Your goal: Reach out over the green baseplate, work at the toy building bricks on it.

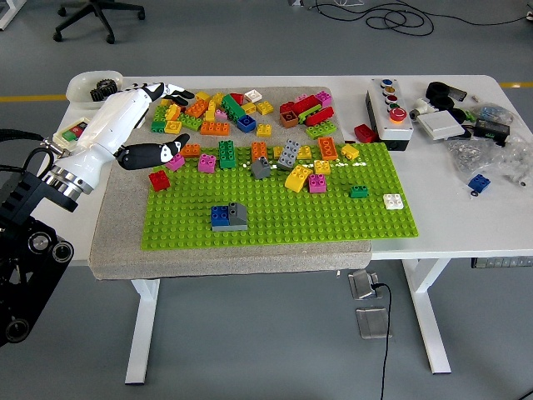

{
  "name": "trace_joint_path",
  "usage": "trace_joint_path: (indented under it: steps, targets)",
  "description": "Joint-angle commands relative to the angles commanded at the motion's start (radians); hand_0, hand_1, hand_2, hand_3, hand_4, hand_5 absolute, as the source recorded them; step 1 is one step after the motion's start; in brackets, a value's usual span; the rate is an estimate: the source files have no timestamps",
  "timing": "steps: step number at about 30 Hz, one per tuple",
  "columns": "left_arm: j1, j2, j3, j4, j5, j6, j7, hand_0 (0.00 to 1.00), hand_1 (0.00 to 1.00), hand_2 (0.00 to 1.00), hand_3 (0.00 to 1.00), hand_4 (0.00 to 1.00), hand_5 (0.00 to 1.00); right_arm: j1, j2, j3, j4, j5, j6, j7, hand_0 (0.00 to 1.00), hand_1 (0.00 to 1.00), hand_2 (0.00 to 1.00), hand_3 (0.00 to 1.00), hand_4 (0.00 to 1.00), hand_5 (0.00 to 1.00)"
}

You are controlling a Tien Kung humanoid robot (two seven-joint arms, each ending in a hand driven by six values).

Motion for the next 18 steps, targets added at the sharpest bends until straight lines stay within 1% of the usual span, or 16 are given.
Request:
trace_joint_path:
  steps: [2,3,8,9,18]
  targets:
    - [0.003,-0.001,-0.003,-0.003,0.0,0.0,0.0,0.828,0.804,0.698,0.728,0.72,0.077,0.0,0.0,0.001,0.0,-0.003,0.0,0.0,0.735,0.624,0.65,0.543,0.77,0.488]
    - [0.005,-0.002,-0.005,-0.005,0.0,0.0,0.001,0.833,0.806,0.708,0.745,0.753,0.096,-0.001,0.0,0.001,0.0,-0.004,0.001,0.0,0.737,0.631,0.686,0.543,0.77,0.488]
    - [0.012,-0.004,-0.007,-0.011,0.0,0.002,0.002,0.833,0.806,0.708,0.745,0.753,0.096,-0.002,0.002,0.001,0.0,-0.009,0.003,0.0,0.737,0.631,0.686,0.543,0.77,0.488]
    - [0.013,-0.004,-0.008,-0.013,0.001,0.002,0.002,0.838,0.807,0.715,0.748,0.768,0.108,-0.003,0.002,0.001,0.0,-0.009,0.003,0.0,0.736,0.635,0.694,0.544,0.771,0.489]
    - [0.027,-0.009,-0.009,-0.02,0.007,0.0,0.005,0.841,0.808,0.72,0.751,0.785,0.124,-0.008,0.004,0.001,0.0,-0.018,0.002,0.001,0.736,0.64,0.696,0.544,0.771,0.49]
